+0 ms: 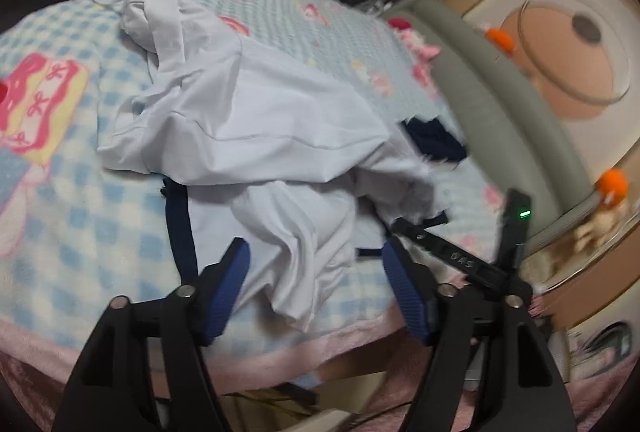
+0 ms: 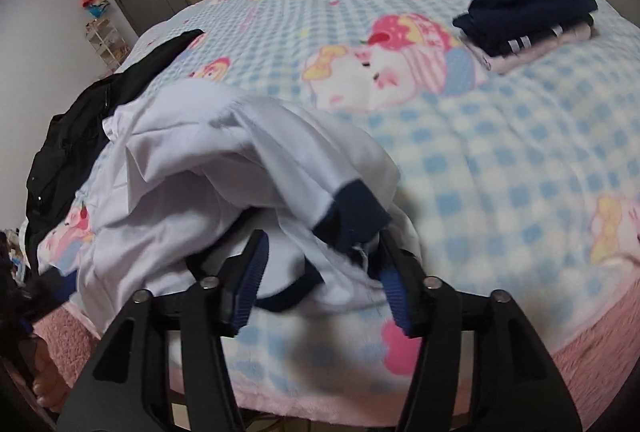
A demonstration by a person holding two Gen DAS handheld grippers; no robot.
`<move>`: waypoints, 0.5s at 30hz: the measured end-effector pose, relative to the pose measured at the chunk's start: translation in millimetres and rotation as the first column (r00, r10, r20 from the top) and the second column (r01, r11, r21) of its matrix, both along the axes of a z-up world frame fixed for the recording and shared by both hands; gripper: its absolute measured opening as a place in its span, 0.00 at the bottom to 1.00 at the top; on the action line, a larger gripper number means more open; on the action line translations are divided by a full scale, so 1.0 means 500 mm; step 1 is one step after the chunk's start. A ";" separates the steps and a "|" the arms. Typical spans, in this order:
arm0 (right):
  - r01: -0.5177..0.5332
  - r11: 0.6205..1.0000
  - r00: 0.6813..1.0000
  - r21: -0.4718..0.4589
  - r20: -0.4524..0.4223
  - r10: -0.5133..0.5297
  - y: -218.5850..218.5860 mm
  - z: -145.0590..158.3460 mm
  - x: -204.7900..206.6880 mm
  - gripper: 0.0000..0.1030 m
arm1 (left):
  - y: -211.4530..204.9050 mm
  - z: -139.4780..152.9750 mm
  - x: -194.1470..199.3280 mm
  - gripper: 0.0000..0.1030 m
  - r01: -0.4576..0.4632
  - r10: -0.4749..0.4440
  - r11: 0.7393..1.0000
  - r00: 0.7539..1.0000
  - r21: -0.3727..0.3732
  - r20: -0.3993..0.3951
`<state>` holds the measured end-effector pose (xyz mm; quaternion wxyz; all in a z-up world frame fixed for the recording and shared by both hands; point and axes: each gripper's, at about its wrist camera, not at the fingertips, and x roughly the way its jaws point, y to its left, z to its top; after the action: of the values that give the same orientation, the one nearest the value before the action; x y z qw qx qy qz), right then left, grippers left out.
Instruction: Fold clothes
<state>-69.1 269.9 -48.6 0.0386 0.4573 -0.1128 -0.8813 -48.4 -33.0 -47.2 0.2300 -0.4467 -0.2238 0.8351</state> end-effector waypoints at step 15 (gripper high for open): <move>0.060 0.998 0.998 -0.013 -0.001 -0.060 0.024 0.007 -0.023 0.68 | -0.122 0.082 -0.011 0.07 -0.396 0.375 0.883 0.918 -0.253 -0.130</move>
<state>-80.5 281.8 -45.3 0.0154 0.4529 -0.1322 -0.8816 -54.1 -94.0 -6.3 0.0038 -0.3882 -0.1814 0.9036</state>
